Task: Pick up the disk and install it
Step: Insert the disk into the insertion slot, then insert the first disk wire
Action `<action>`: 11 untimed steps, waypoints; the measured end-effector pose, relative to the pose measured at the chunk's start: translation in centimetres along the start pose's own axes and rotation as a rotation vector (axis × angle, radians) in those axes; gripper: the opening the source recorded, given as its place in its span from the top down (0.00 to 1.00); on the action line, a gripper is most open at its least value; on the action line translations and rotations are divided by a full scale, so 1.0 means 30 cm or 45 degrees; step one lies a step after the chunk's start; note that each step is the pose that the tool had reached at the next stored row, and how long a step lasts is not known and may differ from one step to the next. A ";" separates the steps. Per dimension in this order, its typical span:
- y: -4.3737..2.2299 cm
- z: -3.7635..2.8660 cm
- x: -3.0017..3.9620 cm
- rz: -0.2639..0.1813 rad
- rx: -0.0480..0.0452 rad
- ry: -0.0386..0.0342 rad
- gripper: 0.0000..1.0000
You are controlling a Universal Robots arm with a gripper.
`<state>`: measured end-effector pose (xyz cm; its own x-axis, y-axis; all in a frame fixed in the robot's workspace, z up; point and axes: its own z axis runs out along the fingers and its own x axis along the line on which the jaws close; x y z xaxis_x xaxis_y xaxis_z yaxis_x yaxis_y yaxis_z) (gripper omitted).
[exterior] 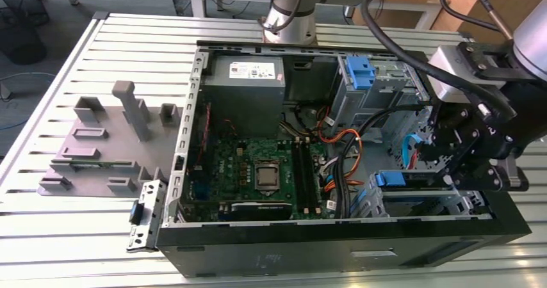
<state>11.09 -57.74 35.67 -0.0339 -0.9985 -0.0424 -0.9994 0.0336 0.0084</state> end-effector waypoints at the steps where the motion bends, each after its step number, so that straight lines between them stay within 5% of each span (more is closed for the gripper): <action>1: 0.002 0.002 0.000 -0.003 0.001 -0.0001 0.58; 11: 0.018 0.004 -0.004 -0.006 0.002 0.0012 0.58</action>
<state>10.54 -57.60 35.55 -0.0295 -0.9987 -0.0415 -0.9995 0.0293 0.0070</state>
